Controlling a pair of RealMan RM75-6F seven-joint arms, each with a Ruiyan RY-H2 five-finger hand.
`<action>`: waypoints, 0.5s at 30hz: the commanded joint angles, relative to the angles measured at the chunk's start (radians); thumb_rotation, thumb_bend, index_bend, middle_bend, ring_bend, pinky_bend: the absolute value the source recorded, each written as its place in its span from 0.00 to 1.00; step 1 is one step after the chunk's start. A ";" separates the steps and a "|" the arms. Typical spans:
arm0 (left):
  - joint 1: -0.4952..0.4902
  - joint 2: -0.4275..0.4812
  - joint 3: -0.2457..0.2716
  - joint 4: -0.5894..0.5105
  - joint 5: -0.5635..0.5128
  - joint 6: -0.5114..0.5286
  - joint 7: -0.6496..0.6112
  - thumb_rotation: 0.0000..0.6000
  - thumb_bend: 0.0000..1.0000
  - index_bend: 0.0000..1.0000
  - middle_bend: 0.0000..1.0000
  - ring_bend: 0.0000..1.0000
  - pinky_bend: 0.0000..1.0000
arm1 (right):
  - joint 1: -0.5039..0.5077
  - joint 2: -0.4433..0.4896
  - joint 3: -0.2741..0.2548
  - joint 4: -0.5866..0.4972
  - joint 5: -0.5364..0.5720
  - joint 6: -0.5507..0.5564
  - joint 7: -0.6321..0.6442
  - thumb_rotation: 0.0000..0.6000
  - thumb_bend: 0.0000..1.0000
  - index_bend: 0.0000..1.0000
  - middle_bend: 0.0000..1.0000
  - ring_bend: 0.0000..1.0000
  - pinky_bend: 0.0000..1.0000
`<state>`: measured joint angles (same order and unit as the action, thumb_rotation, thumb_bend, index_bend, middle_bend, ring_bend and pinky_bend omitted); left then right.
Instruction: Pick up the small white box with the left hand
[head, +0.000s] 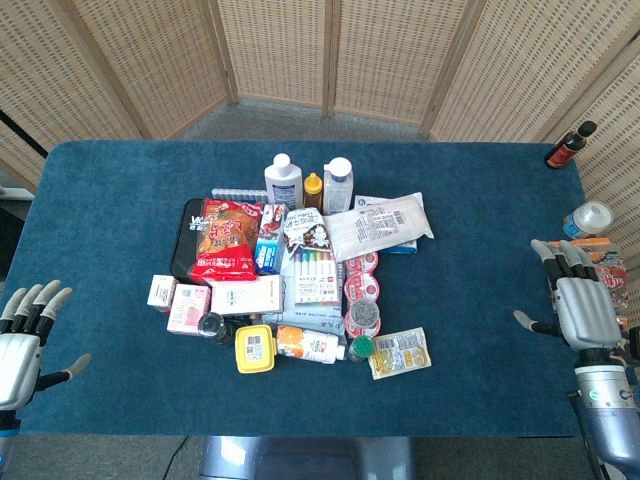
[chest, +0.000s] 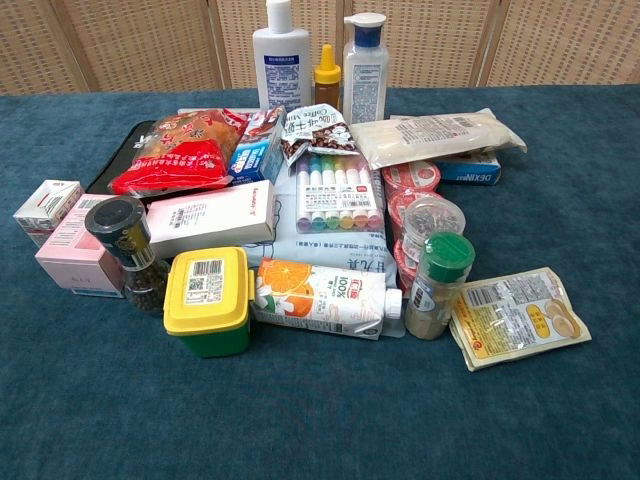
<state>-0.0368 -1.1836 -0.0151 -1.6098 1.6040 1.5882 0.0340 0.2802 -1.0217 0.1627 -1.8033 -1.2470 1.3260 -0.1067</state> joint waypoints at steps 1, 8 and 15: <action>-0.004 -0.003 0.000 0.005 -0.004 -0.010 0.000 0.94 0.15 0.11 0.04 0.00 0.00 | 0.000 0.000 0.004 -0.003 0.002 0.001 -0.003 1.00 0.16 0.00 0.15 0.03 0.00; -0.018 0.013 0.001 -0.007 -0.022 -0.048 0.002 0.93 0.15 0.11 0.05 0.00 0.00 | -0.006 0.000 0.003 -0.003 0.001 -0.005 0.013 1.00 0.17 0.00 0.15 0.03 0.00; -0.070 0.063 -0.001 -0.067 -0.058 -0.158 0.012 0.90 0.15 0.06 0.01 0.00 0.00 | -0.016 0.000 0.003 -0.004 -0.004 -0.002 0.033 1.00 0.16 0.00 0.15 0.03 0.00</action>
<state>-0.0925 -1.1328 -0.0145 -1.6622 1.5553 1.4491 0.0478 0.2647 -1.0221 0.1654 -1.8067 -1.2511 1.3238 -0.0745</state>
